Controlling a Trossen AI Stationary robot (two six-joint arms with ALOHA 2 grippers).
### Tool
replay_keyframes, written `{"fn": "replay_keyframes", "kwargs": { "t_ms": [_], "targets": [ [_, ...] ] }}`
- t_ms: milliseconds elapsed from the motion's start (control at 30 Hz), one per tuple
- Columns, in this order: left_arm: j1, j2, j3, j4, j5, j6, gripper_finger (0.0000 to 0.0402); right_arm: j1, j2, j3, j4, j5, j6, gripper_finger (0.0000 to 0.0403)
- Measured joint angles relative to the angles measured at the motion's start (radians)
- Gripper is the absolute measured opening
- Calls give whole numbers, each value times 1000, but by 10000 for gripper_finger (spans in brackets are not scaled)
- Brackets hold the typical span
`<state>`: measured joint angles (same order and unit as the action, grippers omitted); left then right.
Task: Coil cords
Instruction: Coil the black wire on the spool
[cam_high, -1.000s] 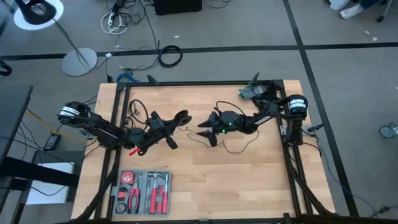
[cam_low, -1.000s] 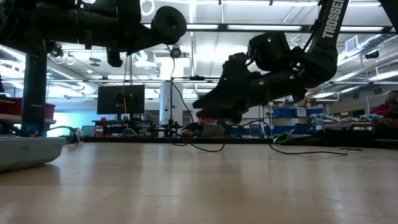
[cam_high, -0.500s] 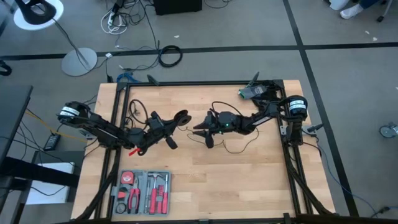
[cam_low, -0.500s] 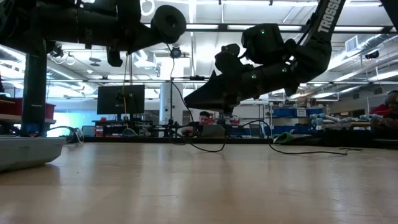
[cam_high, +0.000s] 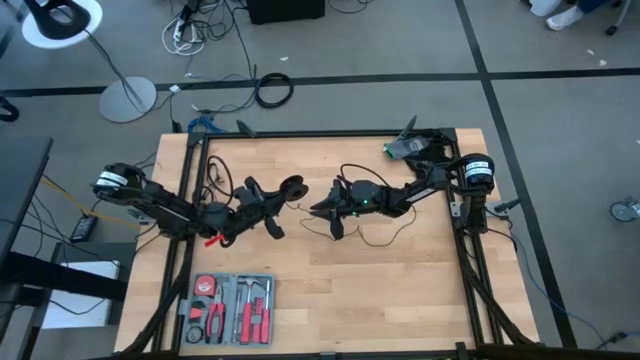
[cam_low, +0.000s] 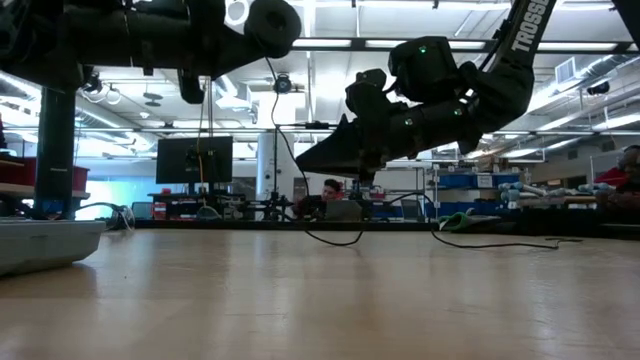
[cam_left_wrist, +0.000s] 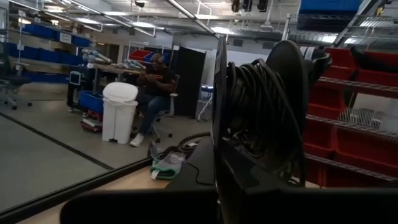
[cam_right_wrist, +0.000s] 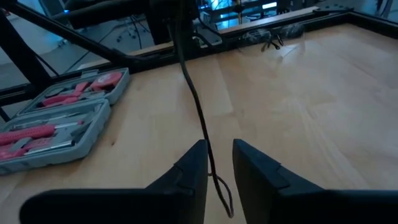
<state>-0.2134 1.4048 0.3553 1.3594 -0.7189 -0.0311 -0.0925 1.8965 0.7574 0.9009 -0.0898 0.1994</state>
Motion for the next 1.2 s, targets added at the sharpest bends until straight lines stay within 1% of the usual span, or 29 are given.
{"fn": "replay_keyframes", "kwargs": {
  "t_ms": [233, 400, 467, 533, 567, 667, 833, 933, 1000, 1033, 1200],
  "targets": [
    [19, 0, 0, 36, 40, -1, 0, 0, 0, 0, -9, 4, 5, 76],
    [23, 0, 1, 35, 44, -1, 0, 0, 0, 0, -42, 83, 6, 76],
    [23, 0, 1, 35, 43, -1, 0, -1, 0, 0, -40, 71, 7, 76],
    [23, 0, 1, 35, 44, -1, 0, 0, 0, 1, -37, 29, 7, 76],
    [24, 0, 1, 35, 43, -1, 0, 1, 0, 5, -43, 28, 6, 76],
    [28, 0, 1, 35, 44, -1, 0, 1, 0, 27, -95, 93, 8, 75],
    [29, 0, 1, 34, 44, -3, 0, 2, 0, 59, -121, 56, -15, 74],
    [29, 0, 1, 31, 44, -3, 0, 2, 0, 60, -137, 53, -18, 55],
    [29, 0, 1, 22, 44, -2, 0, 1, 0, 60, -157, 54, -18, 22],
    [29, 0, 1, 19, 44, -2, 0, 1, 0, 60, -168, 56, -20, 12],
    [29, 0, 1, -14, 44, -5, 0, 2, 0, 60, -180, 62, 50, 5]
  ]
}}
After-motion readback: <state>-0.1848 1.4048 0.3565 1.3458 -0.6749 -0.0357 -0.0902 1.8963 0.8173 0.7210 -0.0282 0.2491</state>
